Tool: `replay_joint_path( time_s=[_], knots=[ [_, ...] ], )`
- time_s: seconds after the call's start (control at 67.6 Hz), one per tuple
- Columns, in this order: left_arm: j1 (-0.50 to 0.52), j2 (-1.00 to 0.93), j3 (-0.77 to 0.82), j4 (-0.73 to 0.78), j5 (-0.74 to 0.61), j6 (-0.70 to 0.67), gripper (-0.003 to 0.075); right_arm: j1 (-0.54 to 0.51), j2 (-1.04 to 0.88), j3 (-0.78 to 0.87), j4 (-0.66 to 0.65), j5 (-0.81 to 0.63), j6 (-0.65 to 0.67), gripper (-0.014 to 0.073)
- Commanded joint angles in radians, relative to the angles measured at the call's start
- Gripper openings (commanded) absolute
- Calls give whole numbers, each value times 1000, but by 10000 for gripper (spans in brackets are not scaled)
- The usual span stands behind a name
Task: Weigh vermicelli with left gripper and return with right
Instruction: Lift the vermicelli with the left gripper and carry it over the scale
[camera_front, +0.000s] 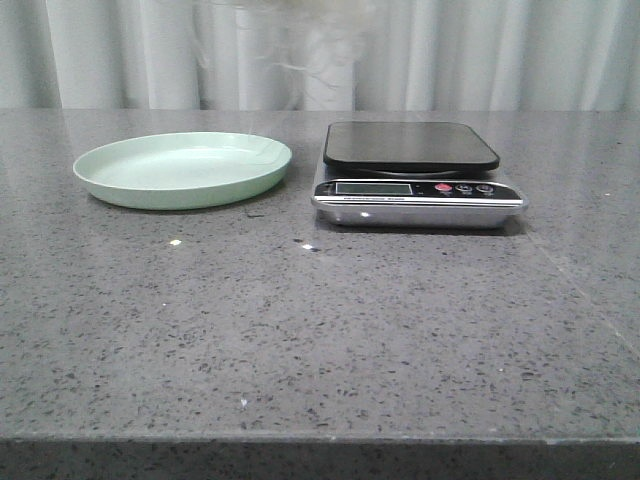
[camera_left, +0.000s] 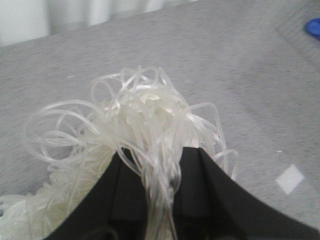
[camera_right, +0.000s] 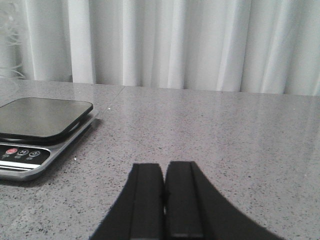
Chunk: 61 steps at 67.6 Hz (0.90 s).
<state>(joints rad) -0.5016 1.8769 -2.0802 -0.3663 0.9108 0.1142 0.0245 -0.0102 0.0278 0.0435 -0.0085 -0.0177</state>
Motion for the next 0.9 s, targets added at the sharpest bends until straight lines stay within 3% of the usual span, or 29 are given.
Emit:
replay_joint_path(
  time_s=[0.0,0.237,0.695,0.888],
  knots=[
    [-57,-26,-39,-41,-147,-6,144,-7,-16,-8,-11,-77,-3,150],
    [-135,66,-41,28,-238,-6,144,-7,-16,-8,-11,-77,-3,150],
    [-139,188,-41,53,-119,-6,144,-7,-16,-8,-11,-77,-3,150],
    [-139,190,-45,53,-110,-6,203,-7,-16,-8,-11,-77,-3,150]
  ],
)
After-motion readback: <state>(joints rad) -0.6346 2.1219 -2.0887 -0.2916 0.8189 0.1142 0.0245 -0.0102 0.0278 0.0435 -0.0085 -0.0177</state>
